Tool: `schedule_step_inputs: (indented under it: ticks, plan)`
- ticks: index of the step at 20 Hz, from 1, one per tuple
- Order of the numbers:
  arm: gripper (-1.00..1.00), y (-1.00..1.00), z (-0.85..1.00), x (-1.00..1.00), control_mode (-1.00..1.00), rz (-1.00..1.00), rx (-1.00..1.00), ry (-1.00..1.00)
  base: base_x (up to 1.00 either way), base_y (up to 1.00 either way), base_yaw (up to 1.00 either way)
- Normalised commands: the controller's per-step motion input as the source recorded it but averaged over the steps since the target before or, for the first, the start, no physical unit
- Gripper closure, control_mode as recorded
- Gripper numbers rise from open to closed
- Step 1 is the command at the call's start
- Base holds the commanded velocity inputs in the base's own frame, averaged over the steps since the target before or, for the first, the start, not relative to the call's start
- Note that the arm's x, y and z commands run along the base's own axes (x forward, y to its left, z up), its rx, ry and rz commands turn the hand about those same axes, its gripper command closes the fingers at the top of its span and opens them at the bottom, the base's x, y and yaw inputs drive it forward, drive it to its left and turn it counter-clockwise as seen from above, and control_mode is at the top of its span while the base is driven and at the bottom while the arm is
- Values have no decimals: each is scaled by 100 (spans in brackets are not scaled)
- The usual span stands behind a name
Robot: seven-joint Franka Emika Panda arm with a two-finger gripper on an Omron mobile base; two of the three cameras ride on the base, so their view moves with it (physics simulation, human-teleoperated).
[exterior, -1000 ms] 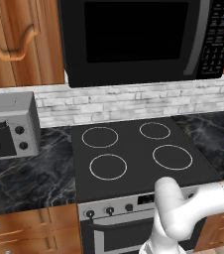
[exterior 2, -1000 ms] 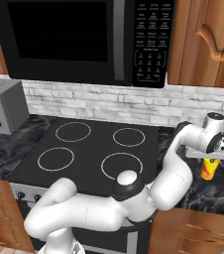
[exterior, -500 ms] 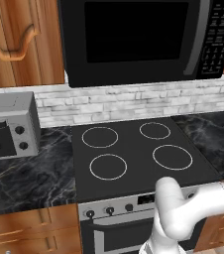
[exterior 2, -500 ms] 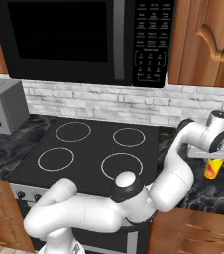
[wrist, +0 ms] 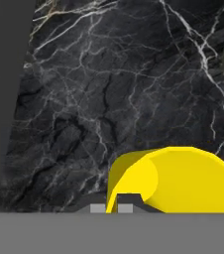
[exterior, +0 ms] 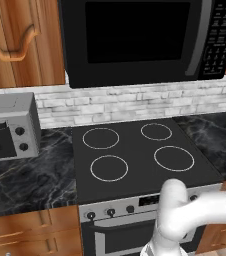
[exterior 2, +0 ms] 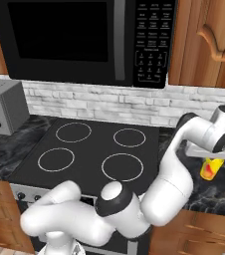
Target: Pick the cup and bowl from the counter and place them on the counter next to the sink.
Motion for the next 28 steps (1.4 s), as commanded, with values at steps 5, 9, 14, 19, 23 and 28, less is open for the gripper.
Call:
schedule_step_inputs:
  ticks: [5,9,14,19,23,28]
  plan:
    - [100,98,24,-79,-100,0,-2,-11,0,0,0]
    - [100,100,21,-80,-100,0,-3,-11,0,0,0]
    - [100,100,41,-70,-100,-3,-9,-7,0,0,0]
    - [100,100,61,-50,-100,-8,-16,0,0,0,0]
    - [100,99,53,-30,-100,-5,-13,0,0,0,0]
    - [100,100,19,-37,-100,0,-3,0,0,0,0]
